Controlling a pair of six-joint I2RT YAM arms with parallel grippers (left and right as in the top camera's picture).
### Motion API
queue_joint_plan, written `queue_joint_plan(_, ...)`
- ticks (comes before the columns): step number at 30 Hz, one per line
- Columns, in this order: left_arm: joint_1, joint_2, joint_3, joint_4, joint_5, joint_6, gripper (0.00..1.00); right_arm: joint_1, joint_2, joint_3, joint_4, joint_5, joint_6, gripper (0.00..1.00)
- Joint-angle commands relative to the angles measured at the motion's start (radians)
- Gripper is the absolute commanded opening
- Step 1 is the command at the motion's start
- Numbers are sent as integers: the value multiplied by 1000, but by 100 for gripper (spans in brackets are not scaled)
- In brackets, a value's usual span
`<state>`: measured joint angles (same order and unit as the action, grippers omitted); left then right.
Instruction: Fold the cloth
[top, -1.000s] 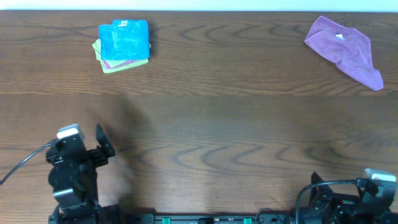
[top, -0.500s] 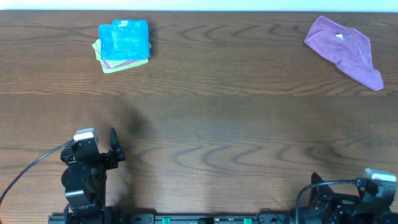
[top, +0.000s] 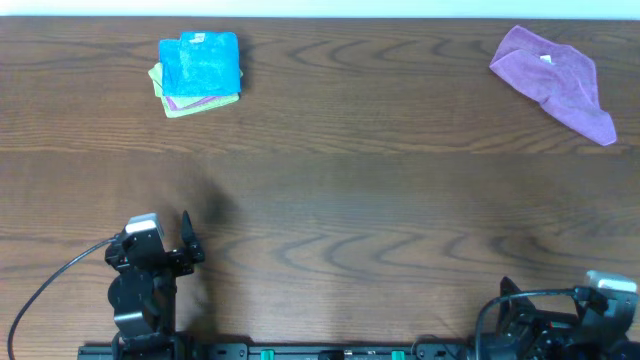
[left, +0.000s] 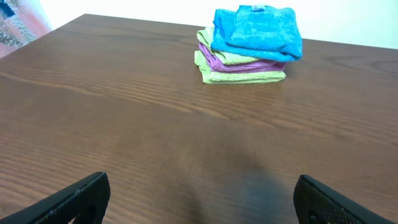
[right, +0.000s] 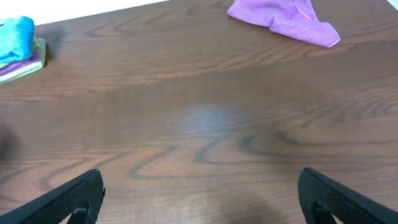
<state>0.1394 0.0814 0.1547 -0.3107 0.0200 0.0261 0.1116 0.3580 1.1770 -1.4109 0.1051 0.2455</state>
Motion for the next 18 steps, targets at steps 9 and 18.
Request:
queue_joint_plan(9,-63,-12,-44,5,10,-12,95,7,2,5,0,3,12,99)
queue_joint_plan(18,-64,-24,-61,5,2,-14,95,7,2,5,0,3,12,99)
